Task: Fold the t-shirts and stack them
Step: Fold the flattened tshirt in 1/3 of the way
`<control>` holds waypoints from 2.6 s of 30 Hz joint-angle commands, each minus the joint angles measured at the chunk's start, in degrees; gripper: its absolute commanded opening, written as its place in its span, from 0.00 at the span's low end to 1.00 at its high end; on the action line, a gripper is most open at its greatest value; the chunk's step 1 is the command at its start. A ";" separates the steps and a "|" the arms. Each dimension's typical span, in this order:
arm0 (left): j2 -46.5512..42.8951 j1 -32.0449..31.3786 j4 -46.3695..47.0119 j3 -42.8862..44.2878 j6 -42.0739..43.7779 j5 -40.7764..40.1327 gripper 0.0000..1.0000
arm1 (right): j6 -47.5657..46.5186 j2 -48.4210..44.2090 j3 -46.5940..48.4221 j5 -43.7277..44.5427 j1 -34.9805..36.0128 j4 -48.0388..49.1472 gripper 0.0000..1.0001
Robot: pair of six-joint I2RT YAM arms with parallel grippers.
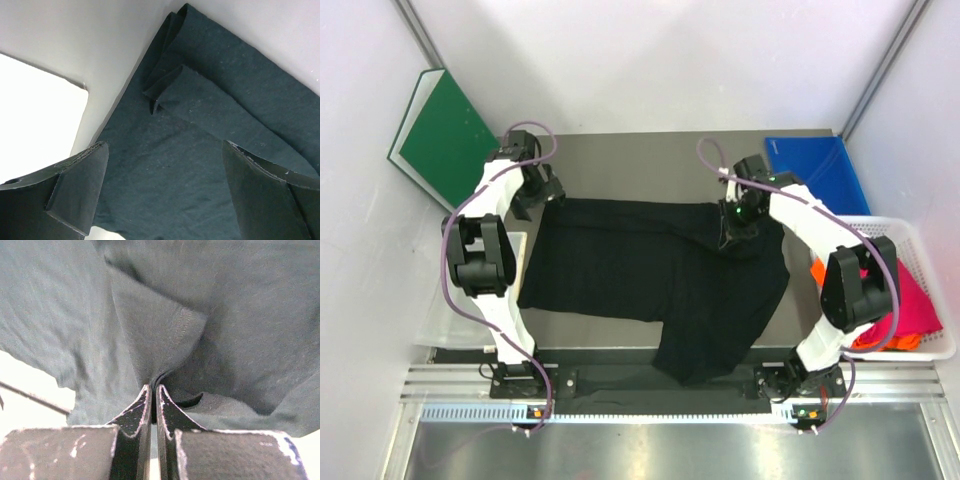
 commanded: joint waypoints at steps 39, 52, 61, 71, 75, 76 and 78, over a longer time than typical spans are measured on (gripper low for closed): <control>7.89 -1.32 3.01 9.72 2.11 0.91 0.82 | 1.01 14.54 10.77 9.18 -2.07 5.31 0.10; 15.37 -1.32 0.38 15.79 2.55 0.13 0.00 | 0.04 14.98 11.29 7.69 -6.29 4.87 0.11; 7.22 -1.32 0.81 15.01 6.06 -5.50 0.00 | -0.57 16.12 11.65 7.16 -6.82 4.25 0.12; -2.82 -3.52 -2.52 -1.86 6.95 -13.32 0.14 | -1.10 17.61 12.79 6.90 -7.25 3.03 0.13; -5.80 -3.52 -4.72 -8.36 3.00 -16.48 0.99 | -1.19 17.44 13.58 7.51 -7.43 2.32 0.17; -6.60 -3.60 -4.29 -8.90 2.73 -16.66 0.99 | -1.01 17.26 13.49 8.21 -7.43 2.32 0.18; -8.53 -3.52 -2.36 -9.52 2.55 -16.32 0.99 | -0.49 15.95 13.41 9.27 -7.78 2.76 0.19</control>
